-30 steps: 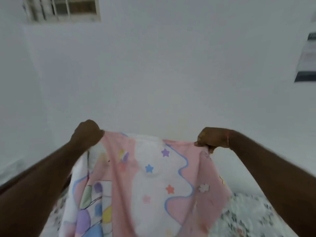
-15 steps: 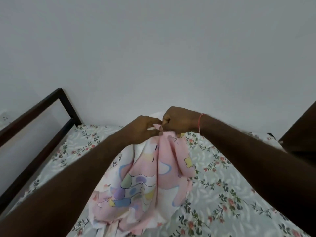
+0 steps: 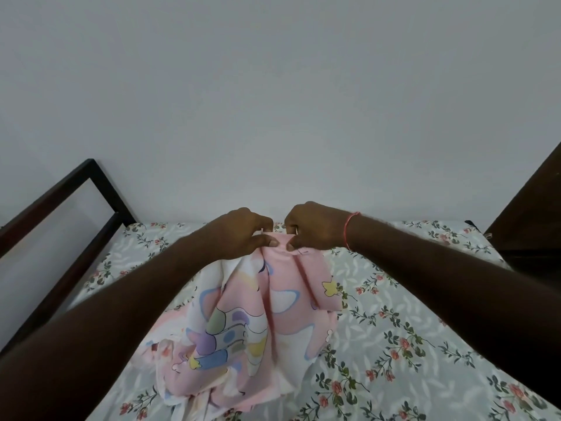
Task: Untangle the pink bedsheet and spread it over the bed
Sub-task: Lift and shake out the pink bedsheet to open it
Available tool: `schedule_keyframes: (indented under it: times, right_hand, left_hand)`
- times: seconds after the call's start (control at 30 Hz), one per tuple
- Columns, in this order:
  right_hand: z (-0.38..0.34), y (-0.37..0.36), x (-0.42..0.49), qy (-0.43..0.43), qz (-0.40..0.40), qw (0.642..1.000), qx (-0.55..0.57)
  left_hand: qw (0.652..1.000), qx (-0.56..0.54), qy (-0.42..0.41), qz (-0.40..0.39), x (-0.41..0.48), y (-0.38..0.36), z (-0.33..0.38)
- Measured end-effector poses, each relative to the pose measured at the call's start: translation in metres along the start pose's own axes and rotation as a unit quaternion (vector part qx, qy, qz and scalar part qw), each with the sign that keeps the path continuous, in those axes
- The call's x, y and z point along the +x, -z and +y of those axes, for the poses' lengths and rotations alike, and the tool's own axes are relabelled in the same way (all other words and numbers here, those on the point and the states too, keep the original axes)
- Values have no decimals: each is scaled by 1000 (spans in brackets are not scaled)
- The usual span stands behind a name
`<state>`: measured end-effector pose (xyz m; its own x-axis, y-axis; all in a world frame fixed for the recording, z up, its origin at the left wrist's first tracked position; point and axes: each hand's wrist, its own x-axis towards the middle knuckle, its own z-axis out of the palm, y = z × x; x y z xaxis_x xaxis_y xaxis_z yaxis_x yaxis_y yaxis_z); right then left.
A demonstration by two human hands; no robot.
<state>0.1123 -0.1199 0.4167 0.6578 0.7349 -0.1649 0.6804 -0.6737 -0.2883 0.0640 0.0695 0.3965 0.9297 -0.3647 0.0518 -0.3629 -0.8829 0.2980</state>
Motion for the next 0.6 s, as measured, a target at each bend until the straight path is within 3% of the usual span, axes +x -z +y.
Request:
schedule_keyframes:
  times: [0.2, 0.37, 0.5, 0.6]
  right_hand:
    - [33, -14, -6, -42, 57, 993, -97]
    - [34, -1, -7, 20, 150, 984, -90]
    - [33, 12, -3, 164, 258, 906, -293]
    - [33, 23, -5, 159, 275, 883, -347]
  left_hand:
    - [996, 64, 55, 23, -24, 8, -41]
    - [988, 123, 89, 26, -34, 14, -58]
    - [980, 168, 97, 42, -41, 21, -64]
    - [975, 194, 102, 46, -49, 26, -65]
